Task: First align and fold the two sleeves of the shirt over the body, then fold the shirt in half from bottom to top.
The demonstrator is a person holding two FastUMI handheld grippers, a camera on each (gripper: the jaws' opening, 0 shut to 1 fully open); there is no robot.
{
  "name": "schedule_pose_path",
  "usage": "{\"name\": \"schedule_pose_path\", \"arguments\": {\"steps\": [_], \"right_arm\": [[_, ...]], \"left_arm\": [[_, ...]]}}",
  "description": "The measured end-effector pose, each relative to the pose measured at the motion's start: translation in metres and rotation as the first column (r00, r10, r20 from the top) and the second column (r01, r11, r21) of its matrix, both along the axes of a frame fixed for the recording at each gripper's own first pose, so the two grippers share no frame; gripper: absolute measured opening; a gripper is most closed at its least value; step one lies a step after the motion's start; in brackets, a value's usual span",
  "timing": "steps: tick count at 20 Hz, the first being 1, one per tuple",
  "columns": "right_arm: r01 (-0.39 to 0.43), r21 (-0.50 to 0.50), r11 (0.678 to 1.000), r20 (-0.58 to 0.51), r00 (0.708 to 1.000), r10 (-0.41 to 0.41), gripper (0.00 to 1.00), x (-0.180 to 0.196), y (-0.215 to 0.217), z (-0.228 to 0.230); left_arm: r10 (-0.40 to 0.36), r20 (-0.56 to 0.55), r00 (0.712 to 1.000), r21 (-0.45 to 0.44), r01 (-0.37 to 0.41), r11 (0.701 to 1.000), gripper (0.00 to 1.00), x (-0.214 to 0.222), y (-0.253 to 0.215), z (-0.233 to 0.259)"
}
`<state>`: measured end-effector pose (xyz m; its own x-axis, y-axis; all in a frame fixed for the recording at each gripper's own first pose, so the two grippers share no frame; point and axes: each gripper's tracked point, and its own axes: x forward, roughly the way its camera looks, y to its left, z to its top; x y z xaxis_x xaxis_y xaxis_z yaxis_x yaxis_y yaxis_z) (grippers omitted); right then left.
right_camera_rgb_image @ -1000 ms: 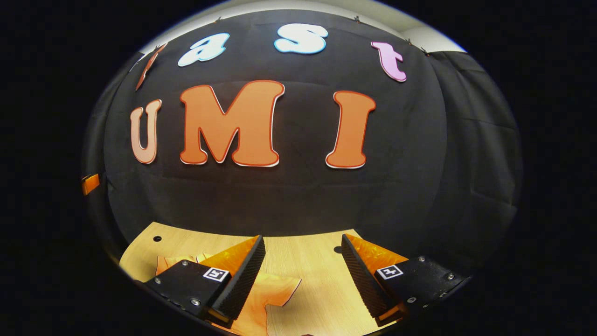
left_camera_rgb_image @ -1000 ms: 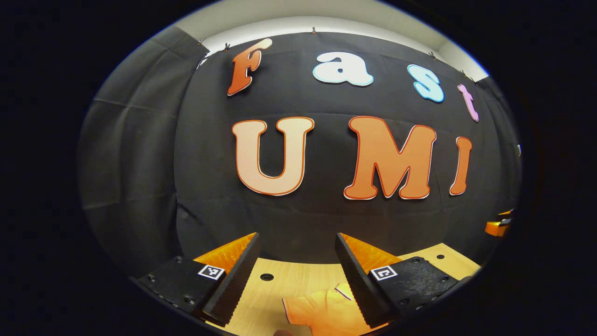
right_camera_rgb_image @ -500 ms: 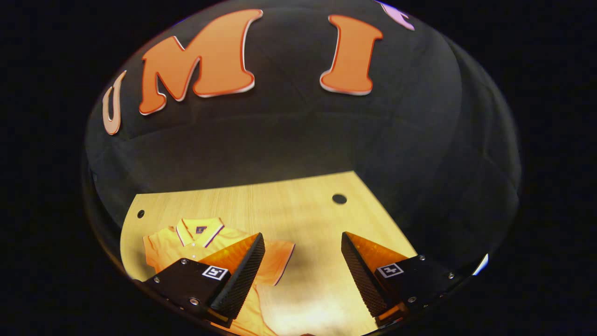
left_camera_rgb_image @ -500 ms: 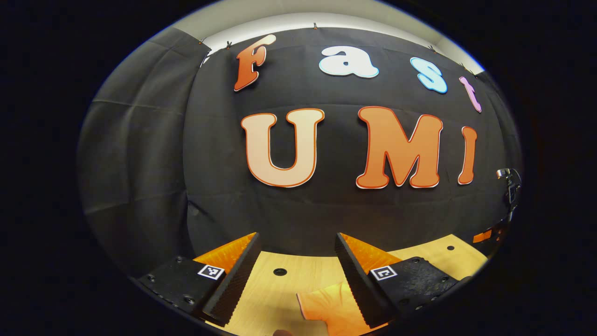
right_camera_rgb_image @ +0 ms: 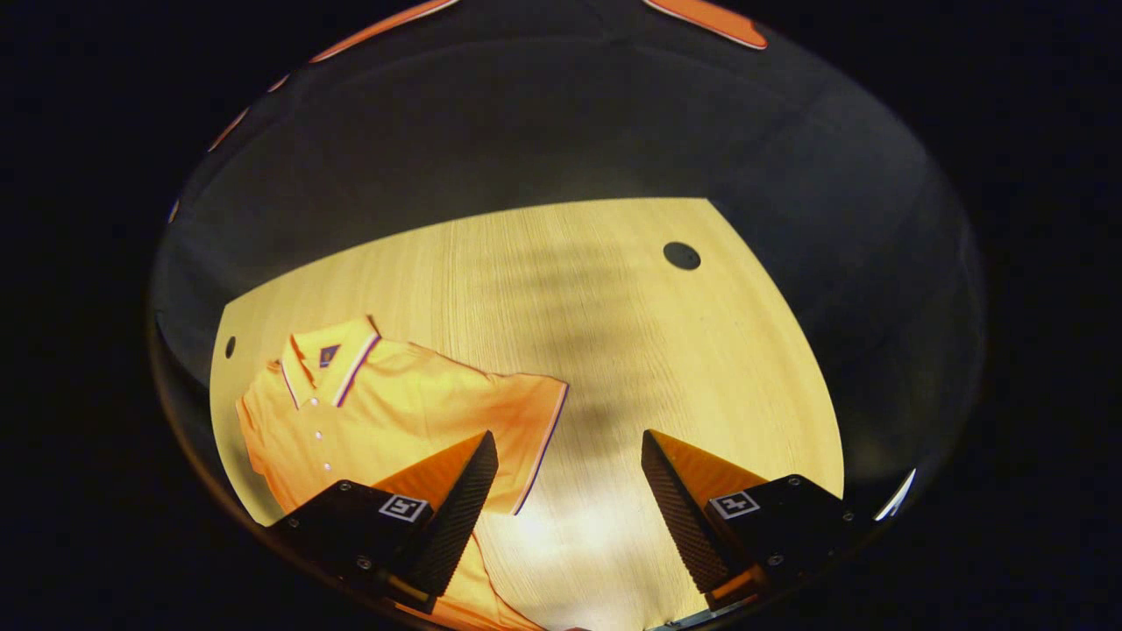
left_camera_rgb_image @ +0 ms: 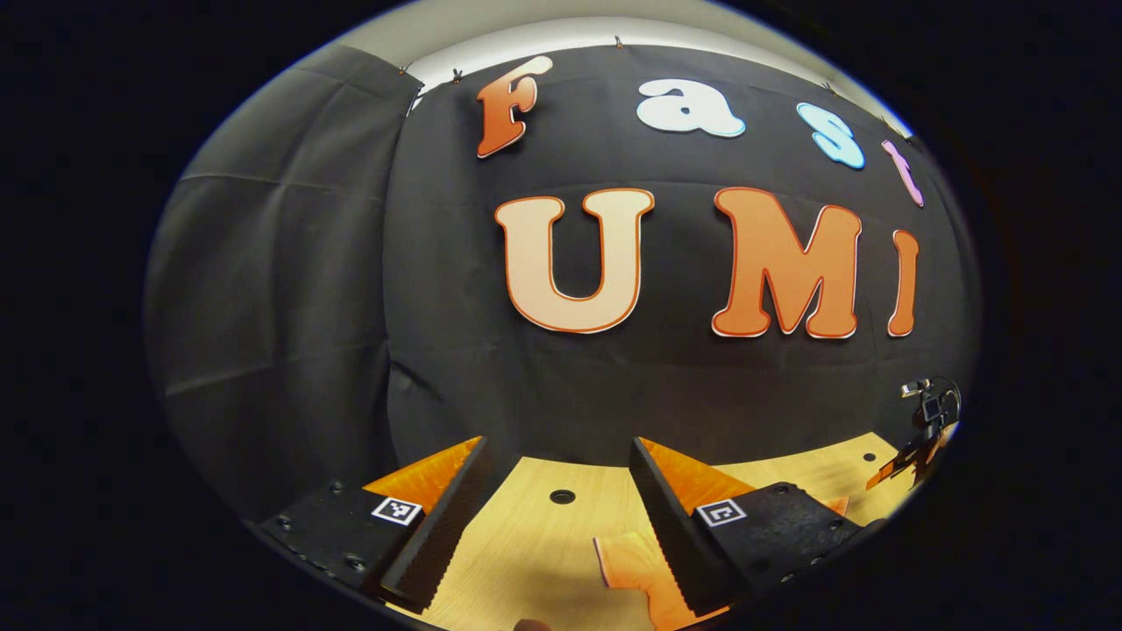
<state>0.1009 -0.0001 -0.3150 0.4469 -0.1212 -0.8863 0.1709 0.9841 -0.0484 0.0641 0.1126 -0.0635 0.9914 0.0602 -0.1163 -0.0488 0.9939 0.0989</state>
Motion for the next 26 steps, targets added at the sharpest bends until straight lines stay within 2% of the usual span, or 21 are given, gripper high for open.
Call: {"name": "schedule_pose_path", "arguments": {"steps": [3,7,8,9,10,15,17,22,23,24,25,26], "right_arm": [[0.025,0.023,0.999,-0.07,0.997,-0.023,1.0,0.0,0.008,-0.025],[0.098,0.07,0.993,-0.149,0.985,-0.087,0.99,0.0,0.014,-0.05],[0.115,0.079,0.99,-0.161,0.982,-0.101,0.98,0.002,0.014,-0.056],[0.13,0.085,0.988,-0.176,0.978,-0.113,0.92,0.001,0.015,-0.062],[0.142,0.094,0.985,-0.197,0.973,-0.121,0.96,-0.001,0.017,-0.067],[0.164,0.111,0.98,-0.269,0.954,-0.129,0.75,-0.01,0.023,-0.09],[0.17,0.109,0.979,-0.262,0.955,-0.137,0.72,-0.007,0.023,-0.09],[0.246,0.123,0.961,-0.302,0.932,-0.2,0.7,-0.01,0.025,-0.09],[0.261,0.129,0.957,-0.301,0.93,-0.212,0.55,-0.01,0.028,-0.09],[0.268,0.14,0.953,-0.29,0.932,-0.219,0.52,-0.007,0.03,-0.092],[0.269,0.156,0.951,-0.279,0.935,-0.219,0.39,-0.006,0.032,-0.091],[0.264,0.172,0.949,-0.263,0.941,-0.214,0.3,-0.006,0.033,-0.09]], "left_arm": [[0.016,-0.021,1.0,-0.01,-0.016,1.0,0.98,0.0,0.007,-0.01],[0.031,-0.055,0.998,-0.032,-0.033,0.999,0.98,0.001,0.014,-0.021],[0.034,-0.06,0.998,-0.035,-0.036,0.999,0.98,0.001,0.016,-0.02],[0.037,-0.062,0.997,-0.036,-0.039,0.999,0.98,0.002,0.018,-0.021],[0.042,-0.062,0.997,-0.035,-0.045,0.998,0.98,0.002,0.02,-0.021],[0.06,-0.089,0.994,-0.04,-0.064,0.997,0.98,0.006,0.025,-0.032],[0.06,-0.101,0.993,-0.051,-0.065,0.997,0.98,0.007,0.023,-0.036],[0.065,-0.124,0.99,-0.079,-0.075,0.994,0.98,0.006,0.025,-0.045],[0.068,-0.127,0.99,-0.076,-0.078,0.994,0.98,0.004,0.027,-0.046],[0.068,-0.123,0.99,-0.072,-0.078,0.994,0.96,0.004,0.028,-0.043],[0.071,-0.118,0.99,-0.07,-0.08,0.994,0.98,0.003,0.028,-0.041],[0.076,-0.114,0.991,-0.069,-0.084,0.994,0.98,0.003,0.03,-0.039]]}}
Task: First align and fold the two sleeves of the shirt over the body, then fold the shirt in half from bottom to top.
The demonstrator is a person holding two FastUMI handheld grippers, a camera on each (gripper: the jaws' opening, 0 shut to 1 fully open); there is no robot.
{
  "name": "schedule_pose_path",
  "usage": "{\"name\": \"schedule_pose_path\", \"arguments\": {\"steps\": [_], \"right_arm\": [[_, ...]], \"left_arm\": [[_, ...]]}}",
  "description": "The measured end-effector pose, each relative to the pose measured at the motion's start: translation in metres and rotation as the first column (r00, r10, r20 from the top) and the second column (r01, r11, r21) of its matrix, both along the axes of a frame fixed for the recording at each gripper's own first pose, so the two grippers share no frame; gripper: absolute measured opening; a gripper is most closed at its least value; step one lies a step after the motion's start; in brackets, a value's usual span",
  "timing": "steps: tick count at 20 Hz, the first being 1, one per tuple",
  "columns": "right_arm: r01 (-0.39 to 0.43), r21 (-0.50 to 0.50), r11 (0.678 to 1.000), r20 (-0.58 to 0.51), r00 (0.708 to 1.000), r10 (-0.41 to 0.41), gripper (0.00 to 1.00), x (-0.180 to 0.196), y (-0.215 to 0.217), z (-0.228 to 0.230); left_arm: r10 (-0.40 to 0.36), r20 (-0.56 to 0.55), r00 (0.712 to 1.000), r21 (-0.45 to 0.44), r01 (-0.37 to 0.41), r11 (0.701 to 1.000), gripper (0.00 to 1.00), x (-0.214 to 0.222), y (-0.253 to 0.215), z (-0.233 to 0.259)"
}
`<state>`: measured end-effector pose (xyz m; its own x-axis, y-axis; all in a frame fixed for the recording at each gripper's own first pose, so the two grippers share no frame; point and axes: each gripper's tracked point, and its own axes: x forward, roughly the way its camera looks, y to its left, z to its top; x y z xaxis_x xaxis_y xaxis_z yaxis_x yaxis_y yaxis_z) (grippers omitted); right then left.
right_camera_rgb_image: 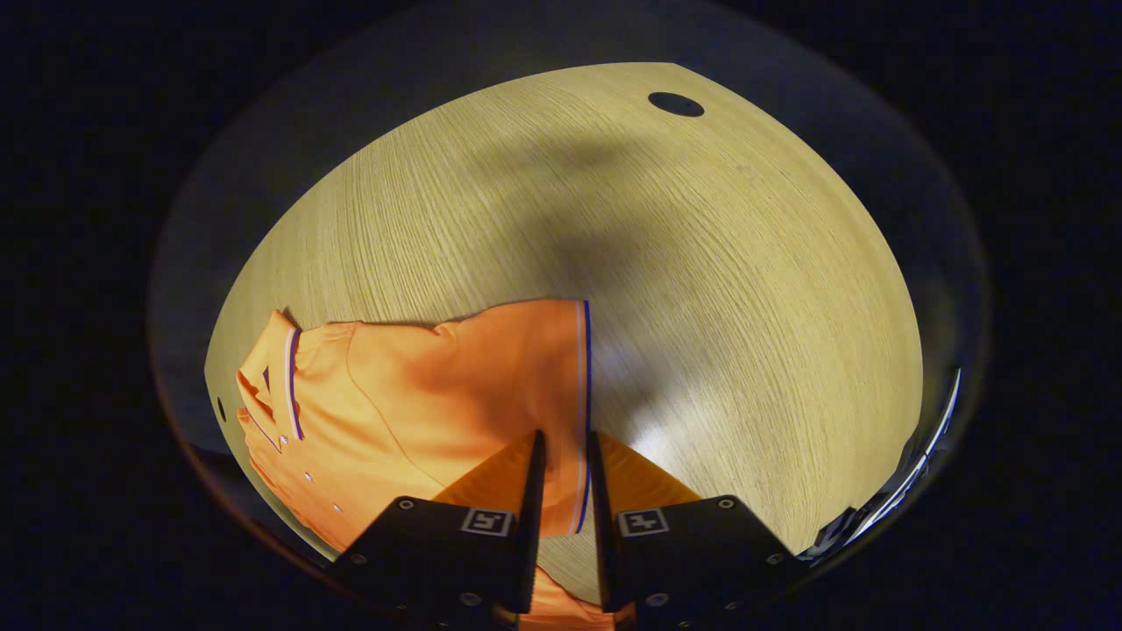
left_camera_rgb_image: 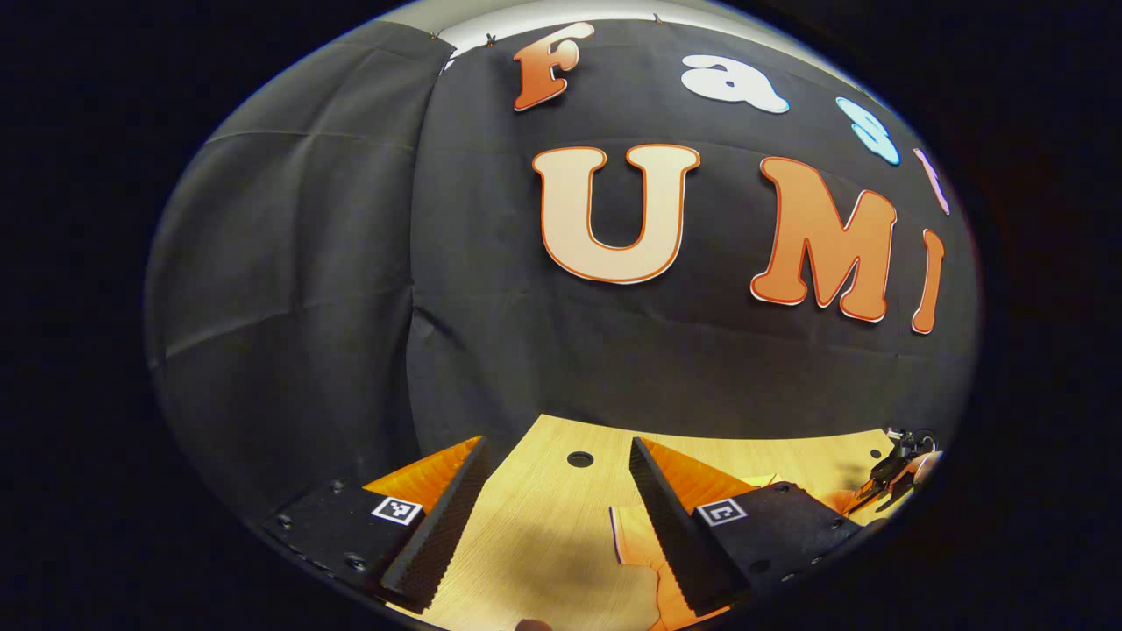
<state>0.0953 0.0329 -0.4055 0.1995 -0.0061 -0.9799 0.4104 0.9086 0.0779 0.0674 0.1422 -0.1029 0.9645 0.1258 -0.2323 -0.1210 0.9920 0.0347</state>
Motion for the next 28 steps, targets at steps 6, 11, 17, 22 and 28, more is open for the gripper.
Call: {"name": "schedule_pose_path", "arguments": {"steps": [6,11,17,22,28], "right_arm": [[0.035,0.014,0.999,0.113,0.993,-0.036,0.07,0.001,0.003,0.005],[0.015,0.01,1.0,0.183,0.983,-0.017,0.07,0.01,0.007,0.036],[-0.066,-0.031,0.997,0.266,0.961,0.072,0.07,0.018,0.026,0.084],[-0.15,-0.043,0.988,0.308,0.939,0.156,0.07,0.016,0.063,0.113],[-0.252,-0.073,0.965,0.335,0.905,0.262,0.07,0.016,0.119,0.13]], "left_arm": [[0.016,-0.011,1.0,-0.026,-0.016,1.0,0.98,-0.008,0.016,-0.001],[0.011,0.011,1.0,-0.039,-0.01,0.999,0.98,-0.013,0.022,0.008],[-0.019,0.008,1.0,-0.044,0.019,0.999,0.98,-0.017,0.024,0.01],[-0.035,0.008,0.999,-0.048,0.035,0.998,0.98,-0.021,0.035,0.012],[-0.036,-0.002,0.999,-0.041,0.036,0.998,0.98,-0.031,0.063,0.011]]}}
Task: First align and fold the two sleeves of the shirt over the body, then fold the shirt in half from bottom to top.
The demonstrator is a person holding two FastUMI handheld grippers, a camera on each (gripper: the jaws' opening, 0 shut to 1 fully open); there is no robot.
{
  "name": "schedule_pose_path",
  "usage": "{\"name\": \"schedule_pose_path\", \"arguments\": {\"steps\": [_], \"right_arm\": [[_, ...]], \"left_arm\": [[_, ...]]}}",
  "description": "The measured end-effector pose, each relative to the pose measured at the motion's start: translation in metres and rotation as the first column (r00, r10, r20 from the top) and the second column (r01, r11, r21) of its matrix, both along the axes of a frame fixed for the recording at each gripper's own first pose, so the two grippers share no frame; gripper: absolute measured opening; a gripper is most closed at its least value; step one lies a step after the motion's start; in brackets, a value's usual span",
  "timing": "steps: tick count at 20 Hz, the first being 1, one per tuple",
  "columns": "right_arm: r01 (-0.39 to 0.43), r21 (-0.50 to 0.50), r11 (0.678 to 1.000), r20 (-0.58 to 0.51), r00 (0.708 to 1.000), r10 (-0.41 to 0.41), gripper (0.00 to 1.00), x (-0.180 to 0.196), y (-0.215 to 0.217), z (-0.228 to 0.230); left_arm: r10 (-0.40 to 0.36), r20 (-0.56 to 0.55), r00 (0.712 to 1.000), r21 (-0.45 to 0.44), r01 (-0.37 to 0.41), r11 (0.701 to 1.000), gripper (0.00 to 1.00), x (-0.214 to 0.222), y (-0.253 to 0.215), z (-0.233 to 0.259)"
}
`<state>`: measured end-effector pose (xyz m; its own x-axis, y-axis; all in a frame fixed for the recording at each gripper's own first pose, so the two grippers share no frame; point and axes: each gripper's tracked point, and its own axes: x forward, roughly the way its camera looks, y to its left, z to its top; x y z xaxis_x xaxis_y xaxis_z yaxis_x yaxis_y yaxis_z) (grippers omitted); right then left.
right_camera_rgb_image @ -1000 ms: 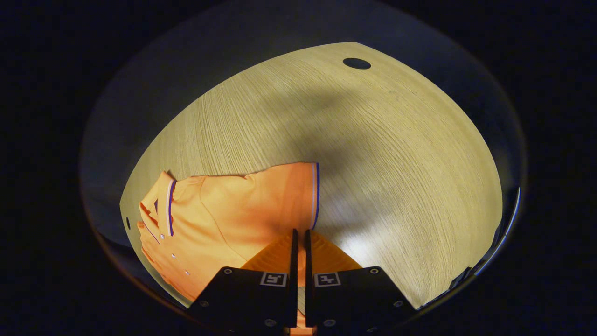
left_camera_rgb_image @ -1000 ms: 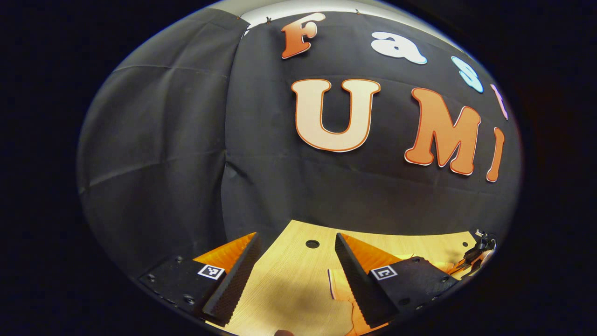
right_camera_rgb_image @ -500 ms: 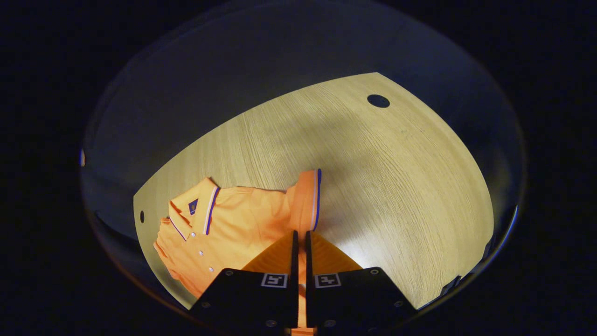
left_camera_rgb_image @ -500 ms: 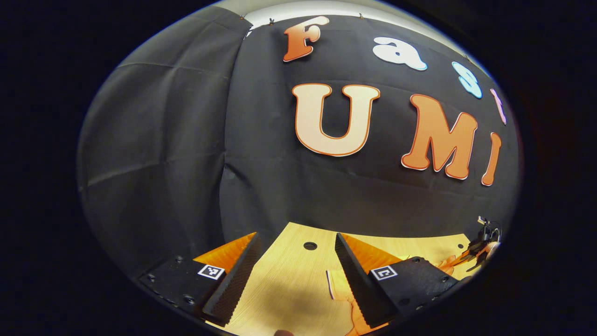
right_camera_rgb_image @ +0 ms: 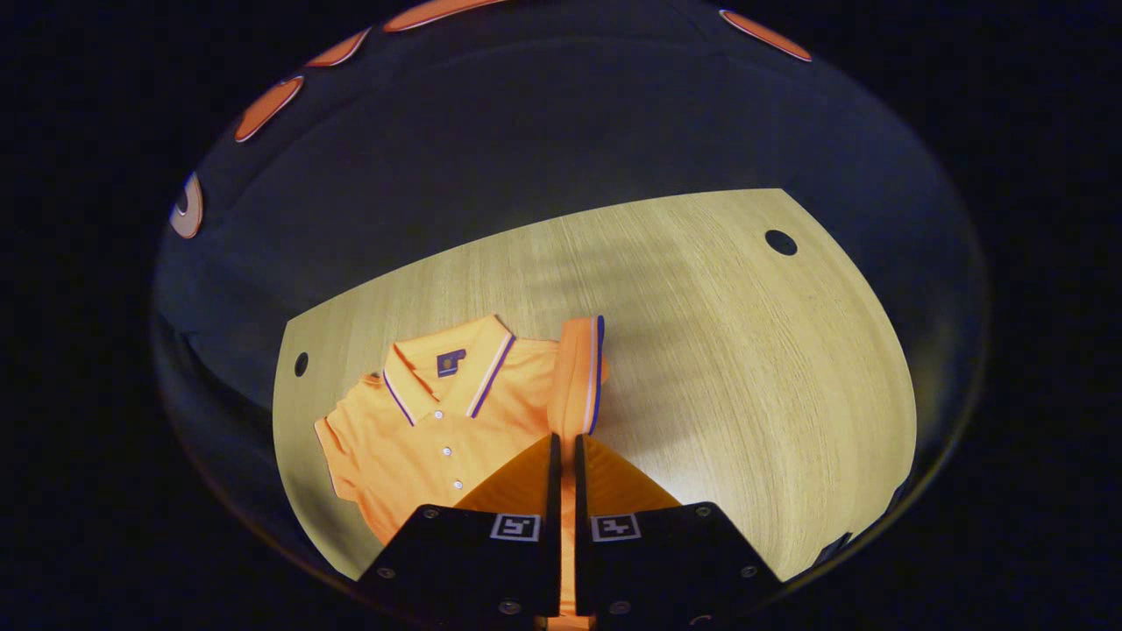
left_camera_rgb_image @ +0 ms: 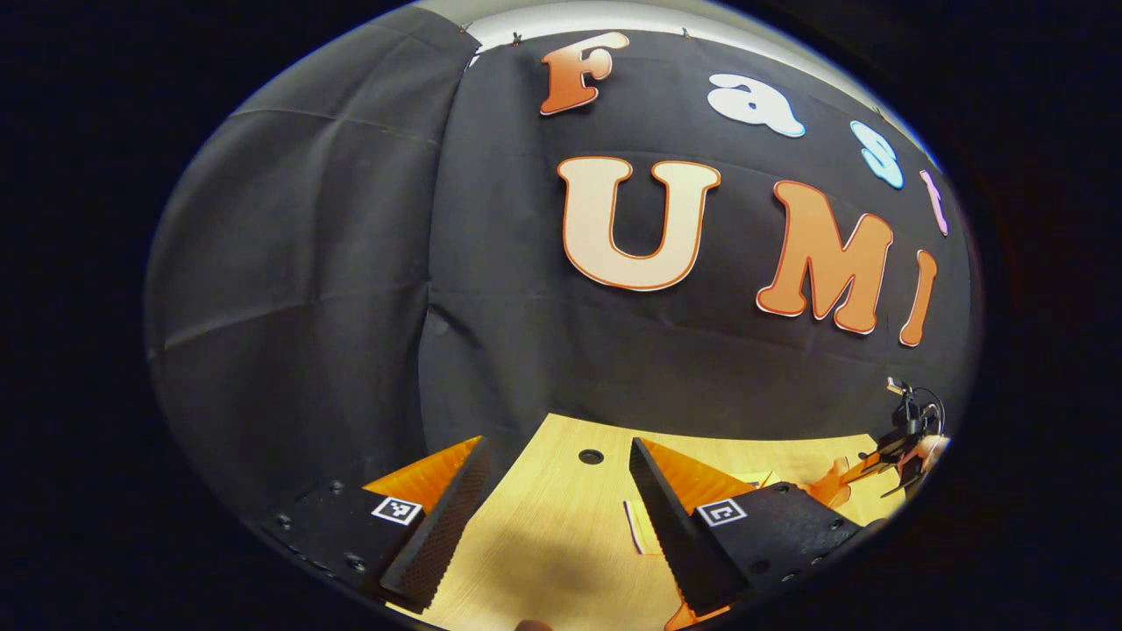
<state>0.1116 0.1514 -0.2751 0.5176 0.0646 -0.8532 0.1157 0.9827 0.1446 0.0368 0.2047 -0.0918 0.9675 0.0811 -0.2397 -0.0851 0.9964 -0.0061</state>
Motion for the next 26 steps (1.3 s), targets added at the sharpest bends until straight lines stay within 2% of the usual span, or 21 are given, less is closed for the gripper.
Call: {"name": "schedule_pose_path", "arguments": {"steps": [6,12,15,18,19,20,21,22,24,26], "right_arm": [[-0.095,-0.006,0.995,-0.032,0.995,0.095,0.07,-0.006,0.054,-0.016],[-0.248,-0.066,0.967,-0.012,0.969,0.248,0.07,-0.001,0.099,-0.037],[-0.259,-0.036,0.965,-0.038,0.965,0.258,0.06,-0.005,0.118,-0.049],[-0.28,-0.051,0.959,-0.033,0.96,0.278,0.08,-0.006,0.122,-0.054],[-0.287,-0.053,0.956,-0.035,0.958,0.285,0.19,-0.006,0.124,-0.056],[-0.287,-0.064,0.956,-0.032,0.958,0.286,0.43,-0.005,0.123,-0.056],[-0.289,-0.067,0.955,-0.022,0.957,0.288,0.55,-0.004,0.123,-0.057],[-0.288,-0.068,0.955,-0.006,0.958,0.288,0.62,-0.002,0.124,-0.054],[-0.278,-0.071,0.958,0.021,0.96,0.28,1.0,0.0,0.122,-0.049],[-0.268,-0.07,0.961,0.059,0.96,0.272,1.0,0.001,0.118,-0.04]], "left_arm": [[0.011,-0.008,1.0,-0.001,-0.011,1.0,0.98,-0.006,0.023,-0.003],[0.013,-0.039,0.999,0.021,-0.012,1.0,0.96,-0.011,0.036,-0.012],[0.015,-0.056,0.998,0.024,-0.014,1.0,0.98,-0.009,0.037,-0.018],[0.014,-0.063,0.998,0.024,-0.012,1.0,0.98,-0.011,0.038,-0.023],[0.011,-0.068,0.998,0.02,-0.01,1.0,0.98,-0.011,0.038,-0.025],[0.006,-0.071,0.997,0.015,-0.005,1.0,0.98,-0.01,0.036,-0.026],[0.0,-0.074,0.997,0.01,0.001,1.0,0.98,-0.01,0.035,-0.028],[-0.007,-0.077,0.997,0.007,0.007,1.0,0.98,-0.008,0.032,-0.029],[-0.022,-0.087,0.996,0.009,0.023,1.0,0.98,-0.001,0.021,-0.031],[-0.05,-0.106,0.993,0.006,0.051,0.999,0.98,0.01,0.005,-0.038]]}}
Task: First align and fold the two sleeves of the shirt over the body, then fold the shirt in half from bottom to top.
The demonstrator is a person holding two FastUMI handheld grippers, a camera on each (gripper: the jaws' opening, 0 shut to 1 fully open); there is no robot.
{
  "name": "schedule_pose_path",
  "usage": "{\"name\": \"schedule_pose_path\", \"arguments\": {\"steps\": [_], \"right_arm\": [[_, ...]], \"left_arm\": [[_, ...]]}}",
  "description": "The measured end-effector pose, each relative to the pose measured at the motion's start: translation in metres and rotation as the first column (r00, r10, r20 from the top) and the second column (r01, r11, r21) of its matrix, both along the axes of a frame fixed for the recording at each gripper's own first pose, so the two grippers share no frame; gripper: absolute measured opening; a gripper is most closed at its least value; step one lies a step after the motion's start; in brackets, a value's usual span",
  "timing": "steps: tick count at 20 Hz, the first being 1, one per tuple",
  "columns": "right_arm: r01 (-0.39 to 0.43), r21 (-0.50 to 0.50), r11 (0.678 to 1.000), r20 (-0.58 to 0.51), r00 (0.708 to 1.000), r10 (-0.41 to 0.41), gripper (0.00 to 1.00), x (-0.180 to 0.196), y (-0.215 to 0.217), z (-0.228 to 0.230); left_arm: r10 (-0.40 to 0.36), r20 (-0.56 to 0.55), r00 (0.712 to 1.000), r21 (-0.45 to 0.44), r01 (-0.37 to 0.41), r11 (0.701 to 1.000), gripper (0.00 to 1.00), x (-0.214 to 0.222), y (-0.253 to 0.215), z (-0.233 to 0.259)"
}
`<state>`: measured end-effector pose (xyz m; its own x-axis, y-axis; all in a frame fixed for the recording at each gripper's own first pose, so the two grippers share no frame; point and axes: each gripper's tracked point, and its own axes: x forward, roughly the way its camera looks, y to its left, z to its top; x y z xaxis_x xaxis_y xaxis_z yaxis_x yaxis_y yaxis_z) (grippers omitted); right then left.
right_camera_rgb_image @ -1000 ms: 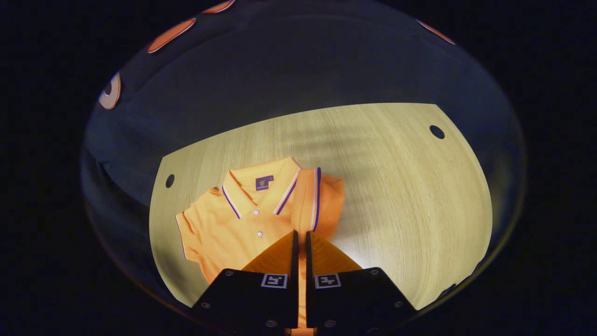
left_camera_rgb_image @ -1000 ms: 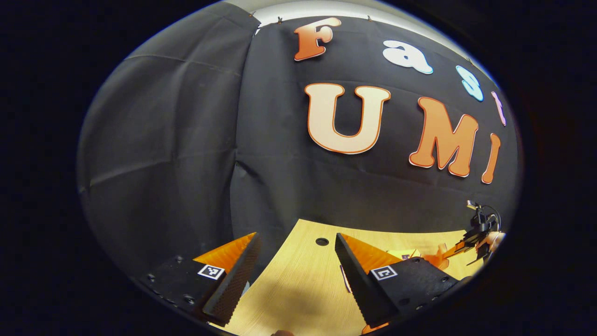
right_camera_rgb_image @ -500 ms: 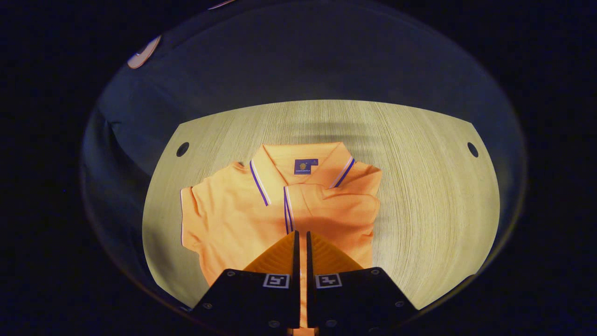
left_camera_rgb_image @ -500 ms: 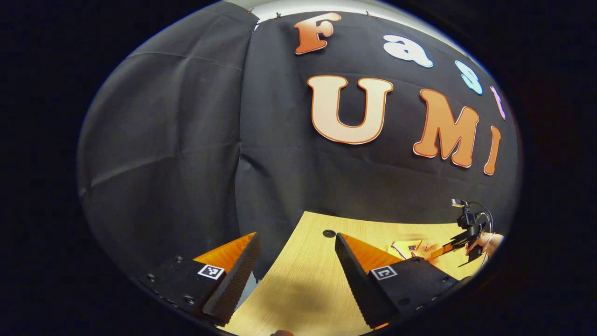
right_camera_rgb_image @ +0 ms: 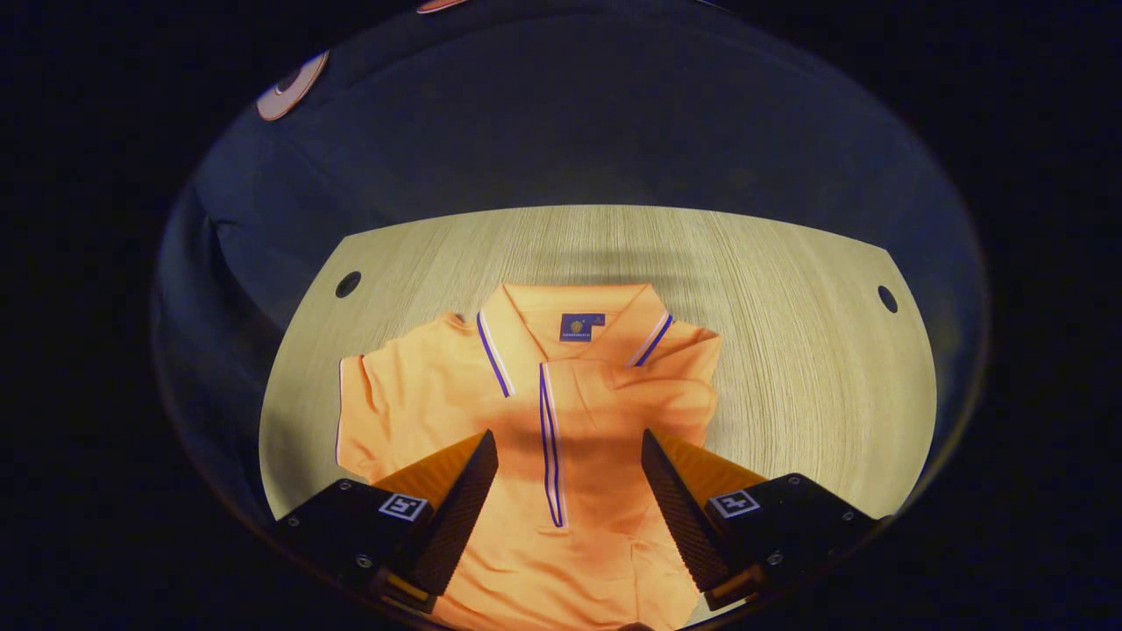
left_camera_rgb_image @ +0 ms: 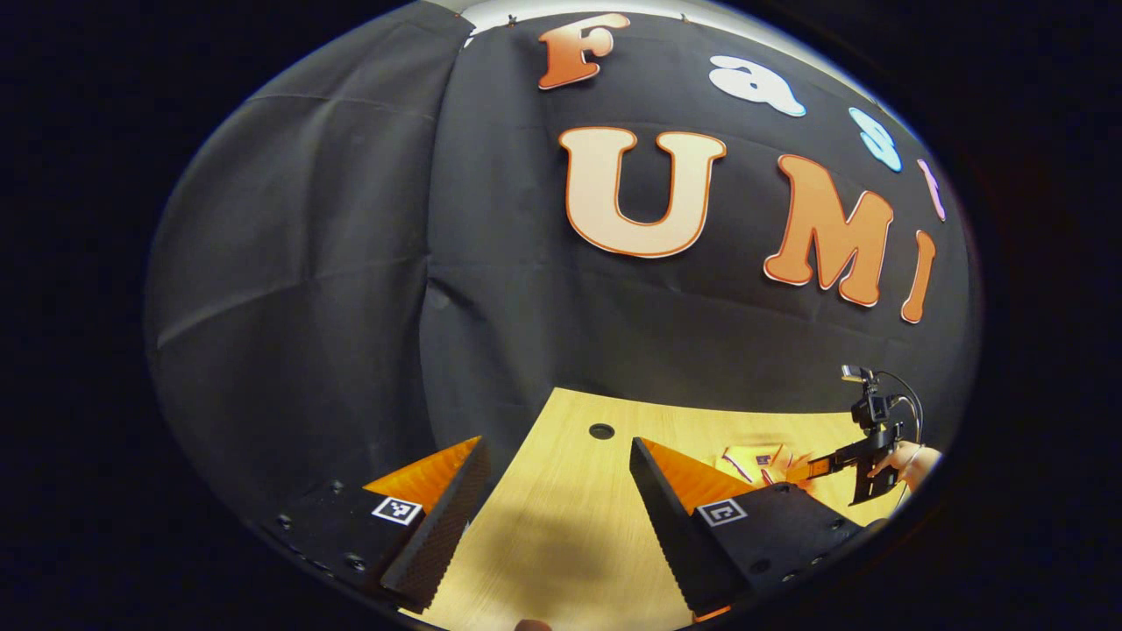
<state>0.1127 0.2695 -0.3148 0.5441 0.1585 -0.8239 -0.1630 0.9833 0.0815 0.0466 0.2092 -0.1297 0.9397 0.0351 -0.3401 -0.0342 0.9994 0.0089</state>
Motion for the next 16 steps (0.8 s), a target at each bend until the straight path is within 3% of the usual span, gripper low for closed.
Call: {"name": "schedule_pose_path", "arguments": {"steps": [9,16], "right_arm": [[0.02,0.007,1.0,0.191,0.981,-0.021,1.0,-0.009,-0.04,0.076],[0.047,0.003,0.999,0.356,0.933,-0.045,0.99,-0.019,-0.091,0.145]], "left_arm": [[-0.165,-0.181,0.969,-0.064,0.156,0.986,0.98,0.056,-0.096,-0.056],[-0.136,-0.341,0.93,0.009,0.148,0.989,0.99,0.083,-0.125,-0.115]]}}
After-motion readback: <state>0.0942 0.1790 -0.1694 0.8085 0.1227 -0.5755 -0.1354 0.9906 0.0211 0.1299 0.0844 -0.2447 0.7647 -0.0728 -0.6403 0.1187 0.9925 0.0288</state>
